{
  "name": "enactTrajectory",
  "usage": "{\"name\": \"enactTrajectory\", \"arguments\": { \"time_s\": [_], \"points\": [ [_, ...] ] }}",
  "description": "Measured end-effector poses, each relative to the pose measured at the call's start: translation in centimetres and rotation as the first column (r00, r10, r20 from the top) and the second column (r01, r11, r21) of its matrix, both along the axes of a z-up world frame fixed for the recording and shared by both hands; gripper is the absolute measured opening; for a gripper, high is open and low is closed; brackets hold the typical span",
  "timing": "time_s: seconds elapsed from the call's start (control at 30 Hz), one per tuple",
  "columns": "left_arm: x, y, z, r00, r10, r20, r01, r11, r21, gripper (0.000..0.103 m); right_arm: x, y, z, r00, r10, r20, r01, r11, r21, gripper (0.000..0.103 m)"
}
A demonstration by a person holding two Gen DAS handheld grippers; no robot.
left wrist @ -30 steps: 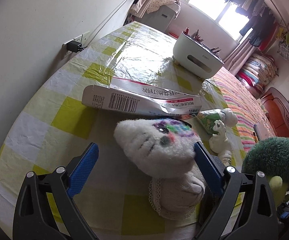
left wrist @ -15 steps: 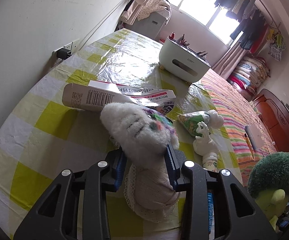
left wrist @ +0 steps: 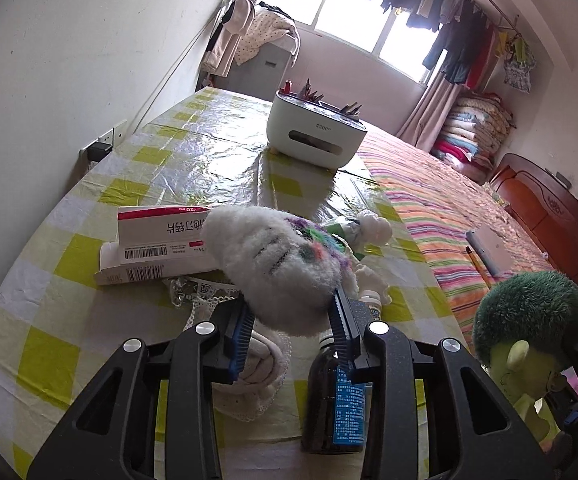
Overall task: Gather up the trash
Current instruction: 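Carry both plushes over the cream bin and release them inside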
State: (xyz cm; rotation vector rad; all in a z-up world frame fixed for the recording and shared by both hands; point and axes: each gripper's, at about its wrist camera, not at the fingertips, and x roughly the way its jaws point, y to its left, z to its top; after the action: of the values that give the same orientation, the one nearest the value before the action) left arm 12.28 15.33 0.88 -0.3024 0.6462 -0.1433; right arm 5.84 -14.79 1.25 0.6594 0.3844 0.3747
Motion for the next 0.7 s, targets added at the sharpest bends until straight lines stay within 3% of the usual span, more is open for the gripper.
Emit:
{"name": "enactTrajectory", "arguments": {
  "time_s": [0.37,0.7],
  "points": [
    [-1.6,-6.0,1.0,0.994,-0.102,0.038,0.100,0.994,0.050,0.034,-1.6,-4.0,-0.9,0.981,-0.188,-0.035,0.186,0.981,-0.056,0.070],
    [-3.0,-10.8,1.5,0.981,-0.185,0.054,0.181,0.981,0.076,0.034,-4.3,-7.8,-1.5,0.921,-0.387,-0.046,0.384,0.921,-0.072,0.070]
  ]
}}
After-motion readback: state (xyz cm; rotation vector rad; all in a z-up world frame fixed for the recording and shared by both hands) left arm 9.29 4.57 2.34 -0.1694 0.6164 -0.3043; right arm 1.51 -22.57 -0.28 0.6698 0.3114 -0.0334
